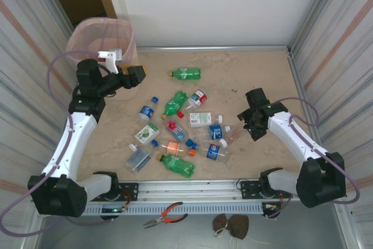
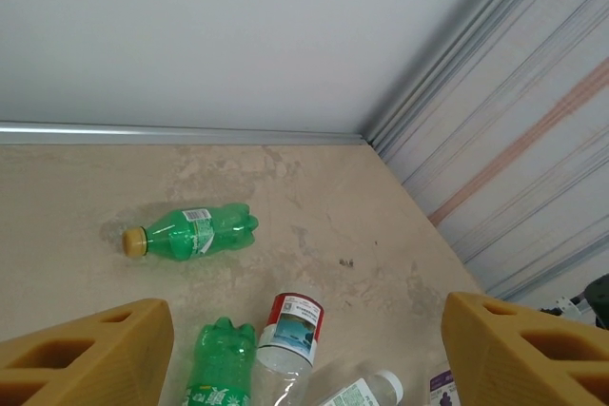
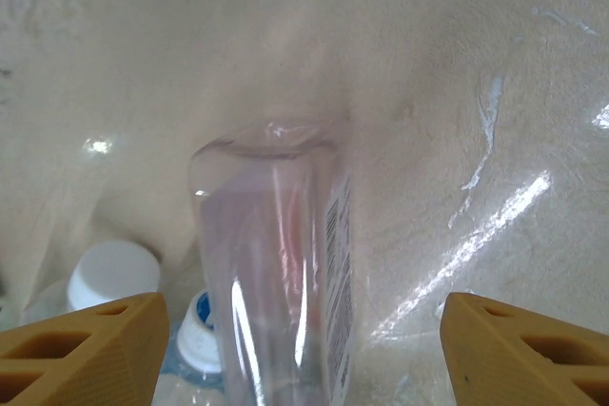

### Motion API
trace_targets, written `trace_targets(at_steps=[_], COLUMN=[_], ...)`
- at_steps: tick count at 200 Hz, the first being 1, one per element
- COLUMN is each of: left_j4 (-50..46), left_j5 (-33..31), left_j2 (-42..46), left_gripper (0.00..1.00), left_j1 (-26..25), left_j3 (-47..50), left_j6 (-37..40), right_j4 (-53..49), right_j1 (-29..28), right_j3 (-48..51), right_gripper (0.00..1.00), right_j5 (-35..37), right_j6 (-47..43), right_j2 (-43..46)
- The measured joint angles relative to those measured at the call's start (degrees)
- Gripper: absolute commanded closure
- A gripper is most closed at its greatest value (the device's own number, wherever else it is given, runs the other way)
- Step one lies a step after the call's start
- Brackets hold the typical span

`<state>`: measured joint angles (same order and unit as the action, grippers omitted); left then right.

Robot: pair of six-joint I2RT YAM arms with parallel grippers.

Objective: Put the plastic bottles in the bin

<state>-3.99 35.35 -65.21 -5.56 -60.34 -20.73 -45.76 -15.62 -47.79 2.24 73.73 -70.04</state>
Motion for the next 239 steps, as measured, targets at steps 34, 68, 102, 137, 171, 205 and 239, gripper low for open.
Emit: trace_targets(at_steps=[34, 68, 102, 137, 171, 205, 239], left_j4=[0.9, 1.3, 1.3, 1.3, 1.3, 1.3, 0.9], left_j5=[0.3, 0.7, 0.7, 0.7, 0.7, 0.7, 0.7], left_j2=[0.3, 0.5, 0.5, 0.5, 0.5, 0.5, 0.5], left_gripper=[0.26, 0.26, 0.26, 0.26, 0.27, 0.28, 0.29], left_j1=[-1.4, -2.1, -2.2, -2.4, -2.4, -2.6, -2.8], left_j3=[0.0, 0.0, 0.0, 0.0, 0.0, 0.0, -0.6], left_j6=[0.9, 1.3, 1.3, 1.3, 1.3, 1.3, 1.2], right_j4=[3.3, 5.7, 8.2, 10.2, 10.8, 10.8, 10.1], right_j1=[2.6, 4.0, 5.2, 5.4, 5.5, 5.5, 5.5], right_j3=[0.1, 0.1, 0.3, 1.8, 2.3, 2.3, 2.3], right_gripper=[0.28, 0.32, 0.34, 0.39, 0.45, 0.49, 0.52], right_j5=[-2.8, -4.0, -5.6, -7.1, -7.1, -7.0, -5.9], right_j6=[-0.3, -0.9, -0.9, -0.8, -0.8, -0.8, -0.9], right_j2=[-3.8, -6.3, -8.6, -10.5, -10.6, -10.4, -8.7])
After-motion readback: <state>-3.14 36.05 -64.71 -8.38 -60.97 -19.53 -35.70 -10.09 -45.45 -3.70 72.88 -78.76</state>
